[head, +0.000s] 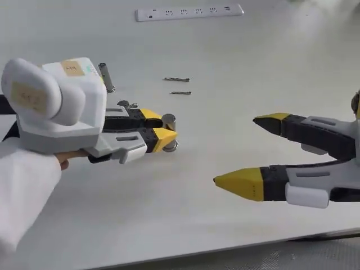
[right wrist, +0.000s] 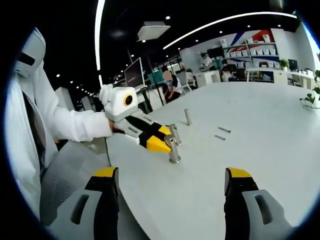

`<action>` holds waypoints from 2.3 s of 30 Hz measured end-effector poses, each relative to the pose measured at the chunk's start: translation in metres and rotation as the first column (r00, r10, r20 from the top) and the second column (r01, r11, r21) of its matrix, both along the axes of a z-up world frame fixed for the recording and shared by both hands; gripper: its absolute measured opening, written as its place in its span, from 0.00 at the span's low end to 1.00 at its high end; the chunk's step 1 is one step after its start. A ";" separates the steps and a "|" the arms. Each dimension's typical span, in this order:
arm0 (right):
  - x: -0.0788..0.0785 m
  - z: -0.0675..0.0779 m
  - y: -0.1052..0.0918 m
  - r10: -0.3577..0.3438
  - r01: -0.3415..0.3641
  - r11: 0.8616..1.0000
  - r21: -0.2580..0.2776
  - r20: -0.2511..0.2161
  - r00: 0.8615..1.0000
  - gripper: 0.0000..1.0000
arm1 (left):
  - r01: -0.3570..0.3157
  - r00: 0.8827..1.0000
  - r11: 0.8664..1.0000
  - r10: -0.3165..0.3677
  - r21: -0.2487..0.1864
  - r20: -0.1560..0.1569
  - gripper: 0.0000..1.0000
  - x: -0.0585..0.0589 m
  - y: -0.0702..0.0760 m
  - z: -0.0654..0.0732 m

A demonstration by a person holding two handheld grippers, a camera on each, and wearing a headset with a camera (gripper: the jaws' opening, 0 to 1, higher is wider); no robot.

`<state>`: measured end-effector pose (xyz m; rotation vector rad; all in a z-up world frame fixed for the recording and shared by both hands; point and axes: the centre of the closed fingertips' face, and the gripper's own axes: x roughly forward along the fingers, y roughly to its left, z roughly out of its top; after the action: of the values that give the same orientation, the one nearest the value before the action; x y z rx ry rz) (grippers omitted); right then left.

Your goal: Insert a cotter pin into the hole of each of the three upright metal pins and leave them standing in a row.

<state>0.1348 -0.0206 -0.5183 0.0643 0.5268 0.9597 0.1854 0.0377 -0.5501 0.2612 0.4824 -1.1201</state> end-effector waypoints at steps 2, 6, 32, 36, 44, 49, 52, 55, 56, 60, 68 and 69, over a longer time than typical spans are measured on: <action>-0.001 -0.001 0.000 0.002 -0.002 1.000 -0.002 -0.002 1.000 0.85 | -0.013 1.000 1.000 0.013 0.002 -0.017 0.10 0.000 0.001 -0.004; -0.002 -0.001 0.001 0.008 -0.008 1.000 -0.002 -0.005 1.000 0.85 | -0.032 0.999 0.999 0.032 0.003 -0.009 0.10 0.001 0.001 -0.008; -0.006 -0.007 0.005 0.033 -0.034 0.999 -0.010 -0.019 0.999 0.86 | -0.010 0.999 0.995 0.005 -0.102 -0.044 0.12 0.000 -0.008 -0.005; -0.006 -0.008 0.004 0.035 -0.036 0.999 -0.015 -0.023 0.999 0.86 | -0.007 0.997 0.988 -0.006 -0.155 -0.083 0.13 -0.003 -0.003 0.005; -0.005 -0.007 0.003 0.036 -0.036 0.999 -0.005 -0.030 0.999 0.86 | -0.027 0.982 0.945 -0.035 -0.326 -0.183 0.42 -0.015 0.003 0.033; -0.004 -0.009 0.001 0.040 -0.041 0.999 -0.011 -0.039 0.998 0.86 | -0.023 0.978 0.929 -0.055 -0.370 -0.199 0.52 -0.024 0.016 0.043; -0.004 -0.010 0.001 0.051 -0.052 0.998 -0.021 -0.045 0.998 0.86 | -0.039 0.979 0.931 -0.037 -0.362 -0.201 0.62 -0.026 0.023 0.038; -0.001 -0.009 0.000 0.060 -0.062 0.997 -0.035 -0.045 0.997 0.86 | -0.025 0.974 0.933 -0.058 -0.360 -0.220 0.69 -0.039 0.023 0.039; 0.001 -0.009 -0.002 0.064 -0.066 0.997 -0.038 -0.045 0.997 0.86 | -0.025 0.973 0.929 -0.063 -0.369 -0.224 0.70 -0.042 0.024 0.041; 0.007 -0.015 -0.008 0.070 -0.074 0.995 -0.062 -0.063 0.996 0.86 | -0.041 0.969 0.904 -0.069 -0.426 -0.239 0.83 -0.050 0.027 0.054; 0.027 -0.020 -0.020 0.083 -0.092 0.989 -0.119 -0.073 0.994 0.86 | -0.034 0.969 0.908 -0.072 -0.418 -0.236 0.93 -0.068 0.033 0.059; 0.031 -0.020 -0.022 0.095 -0.104 0.985 -0.135 -0.068 0.993 0.86 | -0.053 0.970 0.911 -0.051 -0.410 -0.238 0.94 -0.067 0.037 0.058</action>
<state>0.1655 -0.0422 -0.5382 -0.0574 0.6572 1.0185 0.1183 0.0748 -0.4921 -0.2531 0.4481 -1.2309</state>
